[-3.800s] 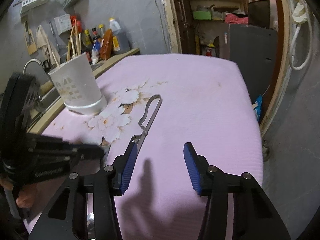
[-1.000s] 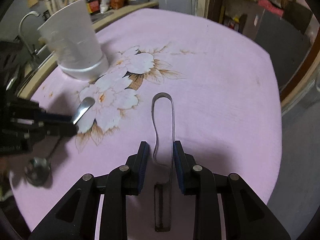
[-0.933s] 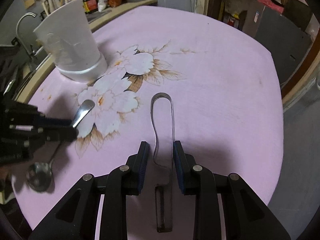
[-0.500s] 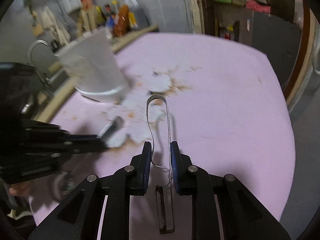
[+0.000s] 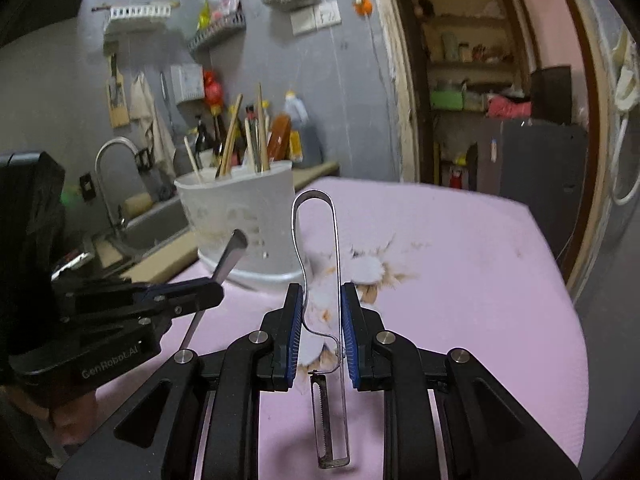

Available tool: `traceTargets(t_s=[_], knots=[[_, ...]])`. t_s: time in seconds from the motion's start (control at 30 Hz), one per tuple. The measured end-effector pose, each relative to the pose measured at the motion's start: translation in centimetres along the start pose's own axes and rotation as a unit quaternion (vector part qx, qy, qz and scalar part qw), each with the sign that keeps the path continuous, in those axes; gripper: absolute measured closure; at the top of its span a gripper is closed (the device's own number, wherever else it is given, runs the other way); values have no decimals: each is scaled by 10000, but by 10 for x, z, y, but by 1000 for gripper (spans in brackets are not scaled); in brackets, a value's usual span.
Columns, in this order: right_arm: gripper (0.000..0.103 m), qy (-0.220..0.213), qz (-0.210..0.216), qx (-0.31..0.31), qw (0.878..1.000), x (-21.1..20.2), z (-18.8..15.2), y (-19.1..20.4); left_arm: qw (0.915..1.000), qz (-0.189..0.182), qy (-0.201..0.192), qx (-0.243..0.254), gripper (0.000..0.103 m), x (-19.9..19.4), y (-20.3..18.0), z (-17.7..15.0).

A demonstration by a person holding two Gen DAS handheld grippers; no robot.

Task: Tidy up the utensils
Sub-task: 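Lift the spoon with the left tool while the right tool lifts the tongs, then carry the spoon and tongs over the caddy basket and lower them in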

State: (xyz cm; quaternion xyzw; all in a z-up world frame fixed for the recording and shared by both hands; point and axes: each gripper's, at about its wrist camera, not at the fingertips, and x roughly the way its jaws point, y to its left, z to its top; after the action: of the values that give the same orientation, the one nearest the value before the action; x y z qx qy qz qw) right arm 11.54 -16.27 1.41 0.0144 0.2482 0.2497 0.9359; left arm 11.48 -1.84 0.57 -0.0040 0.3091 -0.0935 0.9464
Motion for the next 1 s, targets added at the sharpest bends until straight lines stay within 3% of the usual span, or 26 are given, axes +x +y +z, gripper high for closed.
traceTargets(t_s=[0.17, 0.3, 0.67, 1.0], knots=[[86, -678, -97, 11, 9977, -15, 8, 2, 9979, 221, -583, -151, 103, -7, 5, 5], [86, -922, -90, -62, 9957, -12, 15, 7, 9943, 395, -952, -253, 103, -11, 12, 7], [86, -1108, 82, -166, 9937, -1, 39, 16, 9910, 416, -1218, -371, 103, -39, 45, 47], [86, -1741, 540, 146, 9831, 20, 99, 28, 9899, 420, -1294, -398, 103, -53, 88, 102]])
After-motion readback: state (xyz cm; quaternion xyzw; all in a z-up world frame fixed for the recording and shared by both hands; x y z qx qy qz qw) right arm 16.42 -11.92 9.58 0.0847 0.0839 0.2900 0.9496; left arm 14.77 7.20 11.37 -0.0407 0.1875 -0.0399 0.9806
